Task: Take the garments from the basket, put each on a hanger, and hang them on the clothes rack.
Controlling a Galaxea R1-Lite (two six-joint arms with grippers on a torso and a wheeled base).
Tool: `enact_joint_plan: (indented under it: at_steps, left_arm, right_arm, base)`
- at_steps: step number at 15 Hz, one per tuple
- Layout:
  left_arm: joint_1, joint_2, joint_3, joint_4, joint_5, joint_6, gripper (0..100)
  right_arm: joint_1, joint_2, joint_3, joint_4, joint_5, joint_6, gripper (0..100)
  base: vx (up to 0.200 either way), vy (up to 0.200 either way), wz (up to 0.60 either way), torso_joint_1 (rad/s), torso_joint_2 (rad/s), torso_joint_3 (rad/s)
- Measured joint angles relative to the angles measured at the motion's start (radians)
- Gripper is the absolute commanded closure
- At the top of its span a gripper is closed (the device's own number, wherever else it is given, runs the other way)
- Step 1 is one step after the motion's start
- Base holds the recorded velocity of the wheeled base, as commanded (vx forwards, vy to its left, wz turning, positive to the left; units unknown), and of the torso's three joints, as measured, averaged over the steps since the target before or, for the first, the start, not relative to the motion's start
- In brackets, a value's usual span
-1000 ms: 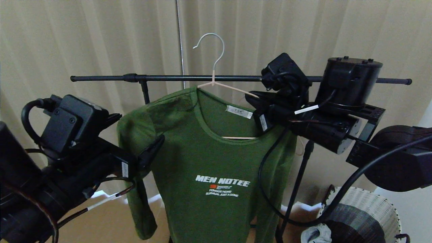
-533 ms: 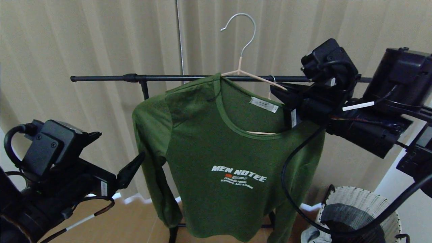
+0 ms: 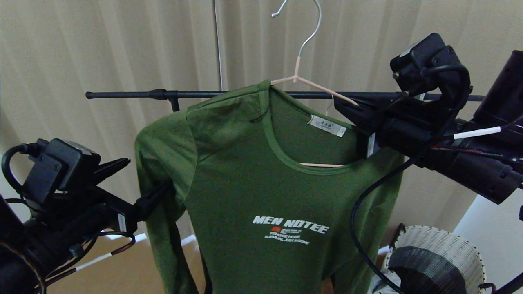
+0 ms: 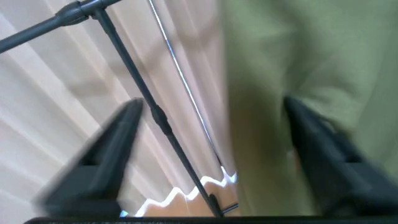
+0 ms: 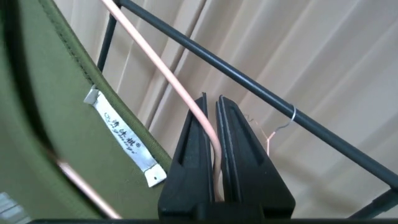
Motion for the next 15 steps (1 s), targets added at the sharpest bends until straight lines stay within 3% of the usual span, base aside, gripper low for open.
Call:
enact_joint_plan:
  at_steps: [2, 8, 12, 13, 15]
  left_arm:
    - [0.012, 0.004, 0.004, 0.000, 0.004, 0.000, 100]
    - [0.150, 0.000, 0.080, 0.000, 0.003, 0.002, 100]
    - [0.161, -0.001, 0.094, -0.002, 0.001, 0.002, 100]
    - [0.160, -0.003, 0.094, -0.002, 0.000, 0.001, 0]
    - [0.156, -0.008, 0.094, 0.000, 0.001, 0.001, 0]
  right_arm:
    - [0.001, -0.004, 0.000, 0.000, -0.001, -0.001, 100]
    - [-0.052, 0.001, -0.004, 0.004, -0.009, -0.003, 100]
    - [-0.059, 0.003, -0.002, 0.009, -0.011, -0.003, 100]
    - [-0.059, 0.003, -0.003, 0.011, -0.012, -0.003, 100]
    - [-0.060, 0.003, -0.004, 0.012, -0.015, -0.004, 100]
  base:
    - [0.000, 0.000, 0.00, 0.000, 0.00, 0.000]
    - [0.000, 0.000, 0.00, 0.000, 0.00, 0.000]
    - [0.000, 0.000, 0.00, 0.000, 0.00, 0.000]
    - [0.000, 0.000, 0.00, 0.000, 0.00, 0.000]
    - [0.000, 0.000, 0.00, 0.000, 0.00, 0.000]
